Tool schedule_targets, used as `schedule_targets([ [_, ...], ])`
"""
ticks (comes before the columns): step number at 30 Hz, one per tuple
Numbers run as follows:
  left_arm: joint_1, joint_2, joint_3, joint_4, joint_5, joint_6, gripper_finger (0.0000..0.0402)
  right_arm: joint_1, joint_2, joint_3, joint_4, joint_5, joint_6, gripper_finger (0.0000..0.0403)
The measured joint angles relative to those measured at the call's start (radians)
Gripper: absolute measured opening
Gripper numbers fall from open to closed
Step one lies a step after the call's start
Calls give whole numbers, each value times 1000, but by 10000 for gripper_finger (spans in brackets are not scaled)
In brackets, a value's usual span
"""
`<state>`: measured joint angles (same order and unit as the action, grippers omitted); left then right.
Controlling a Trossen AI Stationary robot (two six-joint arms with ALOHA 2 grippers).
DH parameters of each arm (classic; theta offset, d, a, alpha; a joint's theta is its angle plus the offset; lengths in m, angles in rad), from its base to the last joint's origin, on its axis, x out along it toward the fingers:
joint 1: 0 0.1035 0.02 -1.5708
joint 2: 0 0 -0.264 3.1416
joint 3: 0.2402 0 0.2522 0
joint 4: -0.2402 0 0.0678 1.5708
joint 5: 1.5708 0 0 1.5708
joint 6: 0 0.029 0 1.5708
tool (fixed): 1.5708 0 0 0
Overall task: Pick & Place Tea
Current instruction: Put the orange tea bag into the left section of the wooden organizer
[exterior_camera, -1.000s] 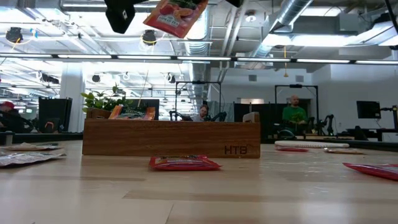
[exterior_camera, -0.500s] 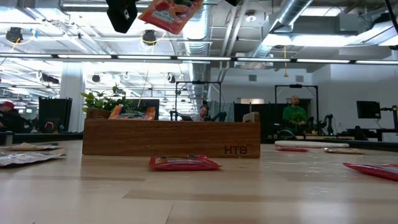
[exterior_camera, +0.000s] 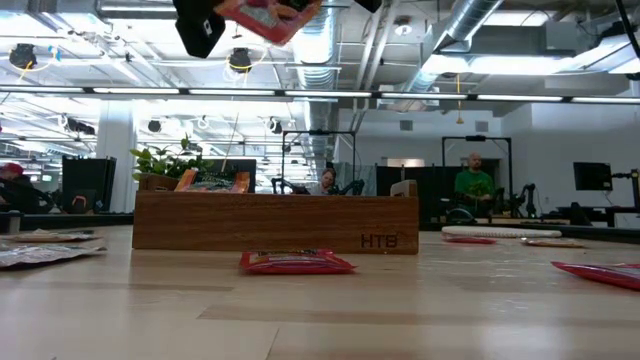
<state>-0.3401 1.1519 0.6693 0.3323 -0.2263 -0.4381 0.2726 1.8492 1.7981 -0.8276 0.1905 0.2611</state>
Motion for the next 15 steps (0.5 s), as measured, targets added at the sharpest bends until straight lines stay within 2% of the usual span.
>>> schedule_targets([
  [15,0,5,0,36,-61,0,138,0,0,0,2,-5,0,0],
])
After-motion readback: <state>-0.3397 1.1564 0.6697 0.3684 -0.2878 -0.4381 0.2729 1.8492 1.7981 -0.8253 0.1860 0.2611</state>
